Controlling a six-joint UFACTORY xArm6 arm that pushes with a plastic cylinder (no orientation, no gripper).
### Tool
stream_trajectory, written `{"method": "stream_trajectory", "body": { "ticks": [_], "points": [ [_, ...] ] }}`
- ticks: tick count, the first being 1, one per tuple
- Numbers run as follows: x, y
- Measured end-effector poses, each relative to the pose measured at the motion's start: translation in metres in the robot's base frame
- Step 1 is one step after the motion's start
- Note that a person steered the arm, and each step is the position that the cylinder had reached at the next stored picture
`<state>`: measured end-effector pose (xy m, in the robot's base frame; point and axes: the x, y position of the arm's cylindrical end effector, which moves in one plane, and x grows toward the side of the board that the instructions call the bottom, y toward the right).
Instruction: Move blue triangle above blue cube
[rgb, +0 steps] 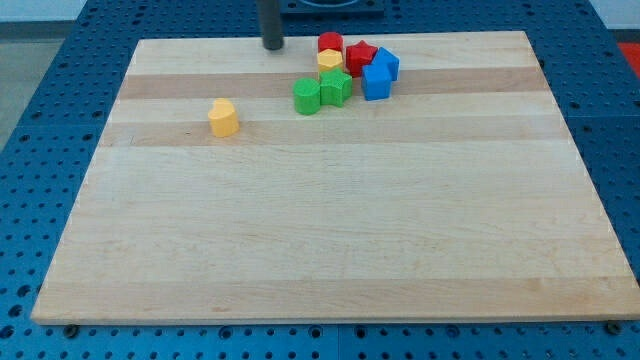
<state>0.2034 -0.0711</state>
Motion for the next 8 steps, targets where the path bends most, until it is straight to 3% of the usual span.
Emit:
{"method": "stream_trajectory", "body": {
  "ticks": [6,8],
  "points": [
    [0.046,0.108],
    [0.062,0.082]
  ]
}}
